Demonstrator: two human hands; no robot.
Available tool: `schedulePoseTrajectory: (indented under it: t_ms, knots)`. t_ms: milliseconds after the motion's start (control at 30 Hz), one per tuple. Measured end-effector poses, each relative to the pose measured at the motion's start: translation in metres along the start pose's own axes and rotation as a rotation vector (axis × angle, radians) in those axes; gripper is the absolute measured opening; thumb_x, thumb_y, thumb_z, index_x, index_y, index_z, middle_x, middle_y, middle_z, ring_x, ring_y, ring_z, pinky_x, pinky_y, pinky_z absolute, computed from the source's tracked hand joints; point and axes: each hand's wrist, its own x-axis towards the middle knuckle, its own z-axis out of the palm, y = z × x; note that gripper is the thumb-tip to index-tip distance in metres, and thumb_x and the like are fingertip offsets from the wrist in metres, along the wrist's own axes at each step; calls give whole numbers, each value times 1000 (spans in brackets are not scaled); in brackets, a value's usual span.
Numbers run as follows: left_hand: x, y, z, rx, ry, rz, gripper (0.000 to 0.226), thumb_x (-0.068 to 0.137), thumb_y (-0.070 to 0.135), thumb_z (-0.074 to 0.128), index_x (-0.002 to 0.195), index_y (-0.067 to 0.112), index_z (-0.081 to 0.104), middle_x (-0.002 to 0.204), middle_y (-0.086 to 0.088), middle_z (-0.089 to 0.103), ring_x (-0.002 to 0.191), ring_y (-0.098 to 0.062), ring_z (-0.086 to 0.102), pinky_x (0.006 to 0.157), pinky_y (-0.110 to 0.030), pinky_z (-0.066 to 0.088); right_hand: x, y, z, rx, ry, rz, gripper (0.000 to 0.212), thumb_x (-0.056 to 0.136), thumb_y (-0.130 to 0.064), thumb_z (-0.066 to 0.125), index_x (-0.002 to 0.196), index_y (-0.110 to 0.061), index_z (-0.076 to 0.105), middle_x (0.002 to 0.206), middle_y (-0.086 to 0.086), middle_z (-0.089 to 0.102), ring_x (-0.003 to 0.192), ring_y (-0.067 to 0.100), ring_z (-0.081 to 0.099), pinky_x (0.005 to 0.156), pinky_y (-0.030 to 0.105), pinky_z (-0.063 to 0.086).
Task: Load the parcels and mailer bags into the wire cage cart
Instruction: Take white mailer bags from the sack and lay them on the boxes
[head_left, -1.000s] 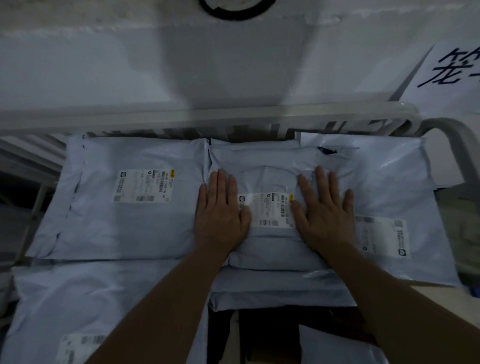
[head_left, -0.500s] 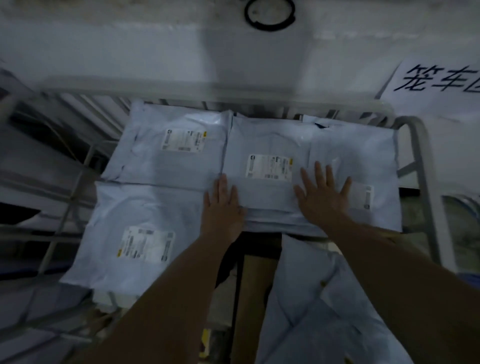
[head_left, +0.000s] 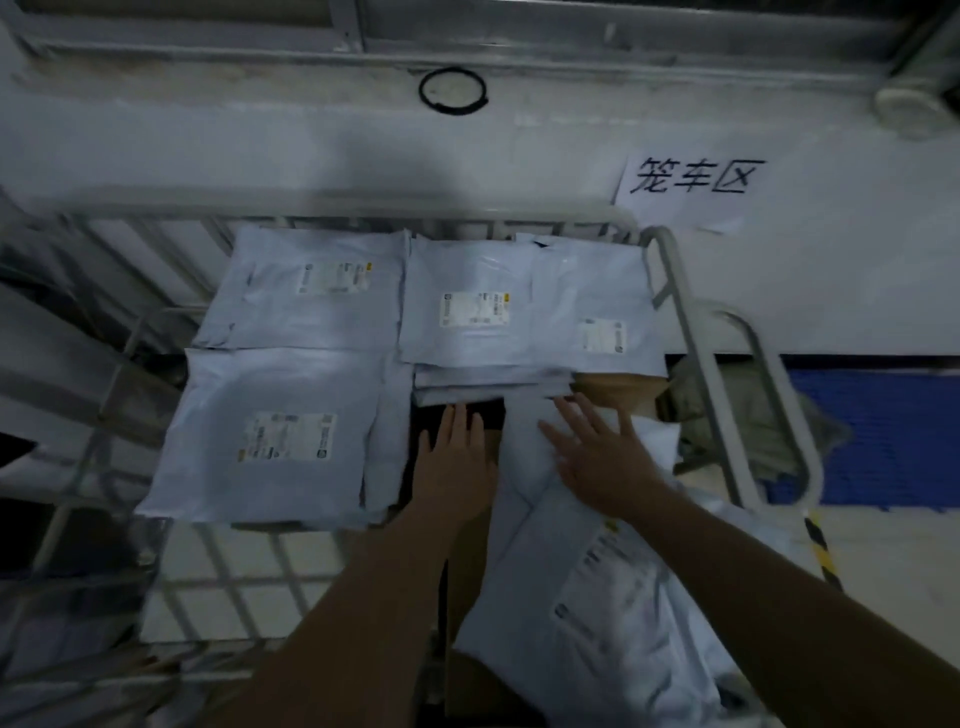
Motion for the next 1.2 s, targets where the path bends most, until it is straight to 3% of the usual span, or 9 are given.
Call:
schedulePoseTrajectory:
  t_ms: [100,233,367,533,667,900,1100,1167,1200]
  knots:
    - [-27,9,6,1,-61,36,71,105,43,30,159,10,-2,166,-12,-10,153,-28,-8,122,-54,7,-36,-2,4,-9,27,22,66,83,-53,45,143,-29,54,156,11,40,142,34,41,102,72,35]
    - [-59,17,20,-7,-98,75,72,105,42,32,159,11,-4,166,-10,-13,153,-29,-13,121,-58,9,-67,-10,19,-21,72,30,80,88,-56,52,158,-36,18,168,4,0,154,29,4,116,64,10]
    - [-85,27,29,-3,-110,100,72,104,42,33,159,11,0,166,-10,-14,152,-29,-15,121,-59,9,-98,-15,32,8,101,73,86,91,-49,58,157,-39,5,166,-1,-12,153,24,-8,118,61,6]
    - [-102,50,43,30,17,131,72,97,44,25,156,2,20,164,-18,16,152,-34,13,116,-60,25,-125,-8,28,46,66,109,88,92,-28,53,157,-41,-6,154,-9,-35,151,22,-23,121,58,-2]
    - [-108,79,47,10,-39,120,76,98,43,32,158,4,7,166,-14,1,154,-28,-2,122,-55,9,-149,10,25,28,24,69,95,91,-24,56,156,-42,-11,161,-2,-31,150,24,-25,121,58,-3]
    - [-137,146,40,-63,-87,-4,84,100,46,43,157,2,-1,165,-17,-9,153,-30,-6,121,-55,12,-178,59,38,-152,-52,-142,121,78,-39,77,156,-38,-15,162,4,-31,150,27,-24,119,63,4]
    - [-175,183,49,-86,-147,-173,106,90,67,52,158,6,-2,165,-19,-10,153,-34,-5,121,-57,12,-186,90,54,-237,-28,-295,132,73,-49,81,154,-34,-22,159,9,-35,146,24,-28,117,66,5]
    - [-187,197,59,-62,-201,-212,118,82,73,58,158,6,-2,165,-20,-9,153,-36,-5,119,-59,13,-186,90,59,-236,29,-331,124,75,-48,80,155,-32,-13,161,7,-26,150,25,-17,115,68,10]
    - [-193,205,65,-30,-213,-205,124,78,79,57,158,5,-2,164,-21,-7,153,-36,-3,117,-60,17,-187,89,63,-220,66,-350,121,70,-50,83,157,-28,3,165,10,-8,153,29,3,112,69,20]
